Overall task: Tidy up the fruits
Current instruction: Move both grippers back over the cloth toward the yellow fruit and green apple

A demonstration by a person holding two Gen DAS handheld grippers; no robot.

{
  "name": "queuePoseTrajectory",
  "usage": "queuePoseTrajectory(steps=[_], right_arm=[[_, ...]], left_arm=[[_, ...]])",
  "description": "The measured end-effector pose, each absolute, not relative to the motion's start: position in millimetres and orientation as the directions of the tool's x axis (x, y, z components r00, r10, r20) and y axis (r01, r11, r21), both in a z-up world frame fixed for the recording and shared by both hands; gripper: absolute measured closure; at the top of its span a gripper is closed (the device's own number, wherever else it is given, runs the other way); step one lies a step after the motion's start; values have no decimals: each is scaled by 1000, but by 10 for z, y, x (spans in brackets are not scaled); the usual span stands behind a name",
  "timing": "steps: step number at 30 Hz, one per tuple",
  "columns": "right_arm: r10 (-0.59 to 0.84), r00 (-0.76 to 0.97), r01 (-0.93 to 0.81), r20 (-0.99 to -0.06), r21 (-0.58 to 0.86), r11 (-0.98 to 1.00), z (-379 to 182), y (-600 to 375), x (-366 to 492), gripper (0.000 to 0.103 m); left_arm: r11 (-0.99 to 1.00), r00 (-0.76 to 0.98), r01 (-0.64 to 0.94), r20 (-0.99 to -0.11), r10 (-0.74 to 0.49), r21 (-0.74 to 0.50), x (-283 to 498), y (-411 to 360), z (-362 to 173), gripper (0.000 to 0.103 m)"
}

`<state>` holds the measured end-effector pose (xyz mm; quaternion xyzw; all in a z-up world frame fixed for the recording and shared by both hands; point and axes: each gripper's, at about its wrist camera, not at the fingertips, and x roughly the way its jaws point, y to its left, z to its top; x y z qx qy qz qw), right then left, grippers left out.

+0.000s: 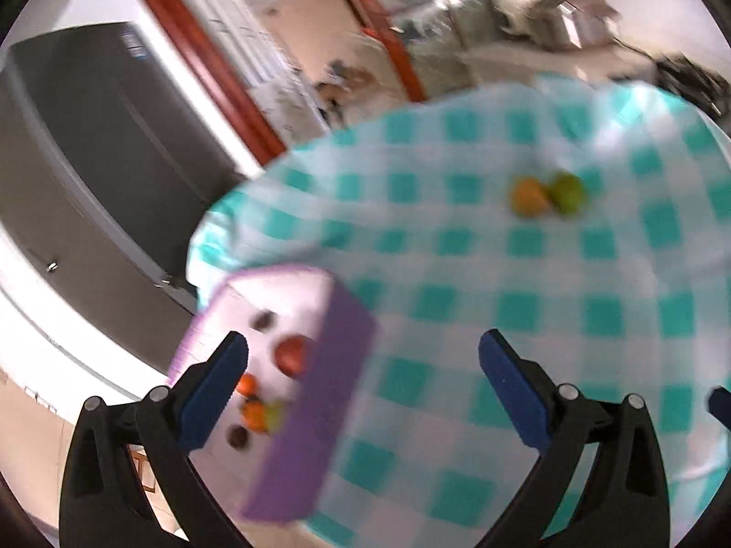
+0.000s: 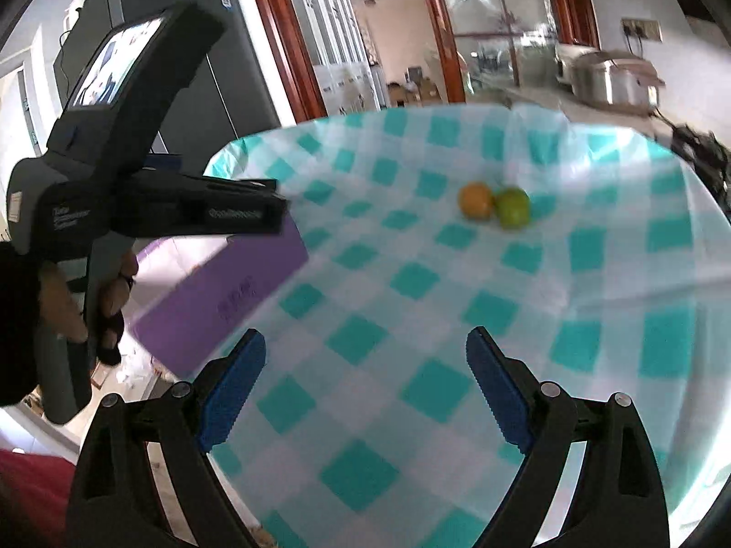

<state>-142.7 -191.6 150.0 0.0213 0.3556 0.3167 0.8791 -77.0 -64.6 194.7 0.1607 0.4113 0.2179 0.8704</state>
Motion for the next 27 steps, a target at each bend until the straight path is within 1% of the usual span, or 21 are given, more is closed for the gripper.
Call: queuePoseTrajectory(steps=[4,7,10,15,21,27], right_arm=[[580,516,-531,-630,296,794,1365,-2187,-1555,16],[586,508,-519,-631,319,793,1338,-2314,-1603,16],[579,505,-517,-640,313,797,1322,-2357,-1612,16],[548,487,-492,-680,305,815,1173,-2353,-1518,16],[496,445,-498,-746,254,829,892,-2134,-1385,16],[432,397,-492,-810,210,845,644,-1807,-1154,16]], left_arm=[[865,546,-181,-684,484,468,-876,-1060,1802,1],[874,527,-171,-707,472,455,-907,-1139,1764,1],[891,508,-171,-738,445,420,-928,-1172,1745,1],[920,491,-148,-781,387,363,-934,-1159,1619,2],[950,482,-115,-820,309,290,-839,-1052,1381,2],[974,497,-53,-840,217,220,-486,-817,1219,2]])
